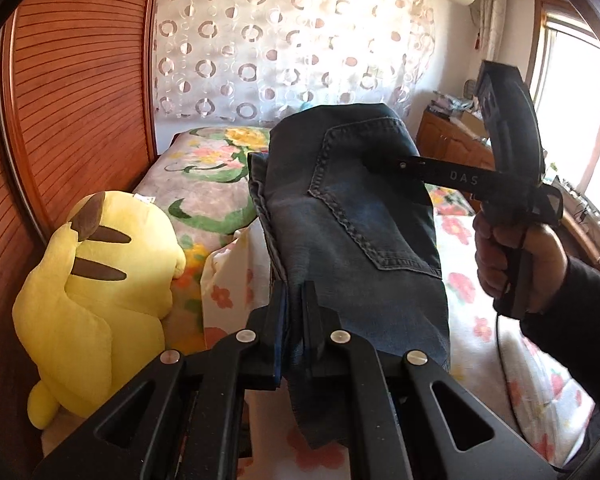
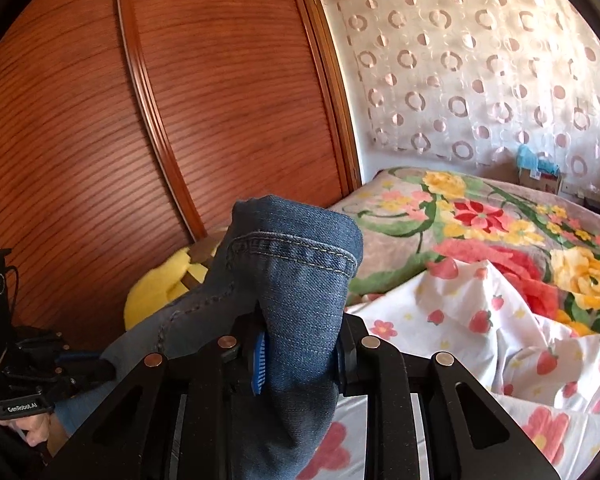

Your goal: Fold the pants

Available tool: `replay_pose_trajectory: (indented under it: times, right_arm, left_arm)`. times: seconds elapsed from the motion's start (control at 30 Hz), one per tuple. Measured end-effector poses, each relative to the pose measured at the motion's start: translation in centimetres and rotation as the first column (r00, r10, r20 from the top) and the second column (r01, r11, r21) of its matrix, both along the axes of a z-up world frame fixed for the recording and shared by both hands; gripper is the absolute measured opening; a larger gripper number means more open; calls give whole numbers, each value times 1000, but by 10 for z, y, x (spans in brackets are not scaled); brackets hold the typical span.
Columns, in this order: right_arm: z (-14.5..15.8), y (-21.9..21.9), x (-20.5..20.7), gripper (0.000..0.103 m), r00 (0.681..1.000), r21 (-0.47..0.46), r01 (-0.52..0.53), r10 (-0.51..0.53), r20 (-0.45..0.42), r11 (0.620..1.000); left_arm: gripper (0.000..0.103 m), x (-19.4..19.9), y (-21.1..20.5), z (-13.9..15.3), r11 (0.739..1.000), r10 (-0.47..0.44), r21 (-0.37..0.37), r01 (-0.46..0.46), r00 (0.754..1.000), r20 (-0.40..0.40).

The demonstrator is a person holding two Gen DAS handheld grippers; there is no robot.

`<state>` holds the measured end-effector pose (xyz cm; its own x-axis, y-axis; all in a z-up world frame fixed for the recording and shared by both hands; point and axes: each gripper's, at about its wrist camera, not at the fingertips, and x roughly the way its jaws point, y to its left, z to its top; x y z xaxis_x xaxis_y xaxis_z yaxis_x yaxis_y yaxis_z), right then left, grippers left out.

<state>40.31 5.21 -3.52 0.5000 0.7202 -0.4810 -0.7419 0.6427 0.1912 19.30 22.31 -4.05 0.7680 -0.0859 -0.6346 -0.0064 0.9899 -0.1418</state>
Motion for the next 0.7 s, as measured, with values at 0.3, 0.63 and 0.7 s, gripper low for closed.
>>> replay_pose_trajectory:
  times: [0.3,0.63,0.7]
  right_arm:
    - [-14,17,26,39,999,-99,-6,2,-33,995]
    - [16,-3,24,58,996,-114,90,-89,15,989]
    - [25,-8,16,56,997,-77,68,-66,29,995]
  left_arm:
    - [4,9,0,-9,999,14,30,-13,1000,-27]
    - [4,10,-4,-23,999,15,45,-12,998,-64]
    - [4,10,-5,-23,999,17,52,-14,998,-68]
